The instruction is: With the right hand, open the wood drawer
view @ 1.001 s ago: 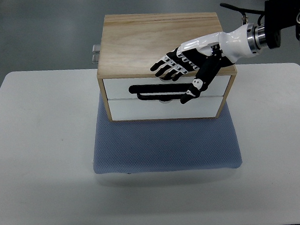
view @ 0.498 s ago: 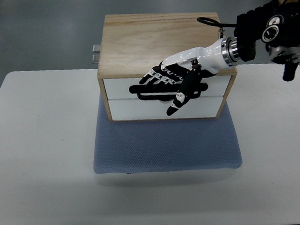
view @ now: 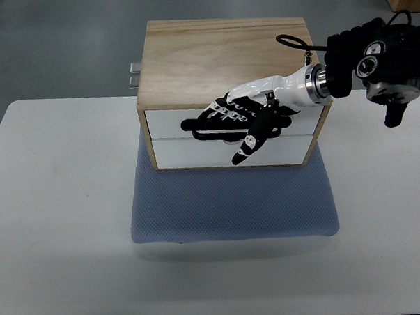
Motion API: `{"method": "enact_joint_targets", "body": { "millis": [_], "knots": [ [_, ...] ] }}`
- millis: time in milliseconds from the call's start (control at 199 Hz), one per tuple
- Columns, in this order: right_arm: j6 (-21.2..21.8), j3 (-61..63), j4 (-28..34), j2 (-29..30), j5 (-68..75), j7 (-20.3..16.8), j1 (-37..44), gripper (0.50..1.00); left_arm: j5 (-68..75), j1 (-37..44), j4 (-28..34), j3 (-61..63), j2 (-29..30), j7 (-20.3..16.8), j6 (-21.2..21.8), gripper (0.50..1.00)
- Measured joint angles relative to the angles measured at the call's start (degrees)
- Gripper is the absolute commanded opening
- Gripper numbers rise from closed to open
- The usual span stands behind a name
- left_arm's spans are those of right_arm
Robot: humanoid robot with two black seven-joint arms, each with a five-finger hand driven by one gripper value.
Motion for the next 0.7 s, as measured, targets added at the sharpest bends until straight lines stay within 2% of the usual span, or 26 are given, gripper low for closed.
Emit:
{"method": "enact_joint_targets", "body": {
  "millis": [413,699],
  "knots": [
    [1.2,-0.6,0.4,-0.6,-3.8,0.0,-0.6,0.928,0.0,0.0,0.0,0.0,0.0,0.0,0.0,1.0],
    [8.4,-0.6,3.0,-3.6,-6.8,0.0,0.1,0.93,0.0,0.0,0.0,0.0,0.0,0.0,0.0,1.0]
  ]
}}
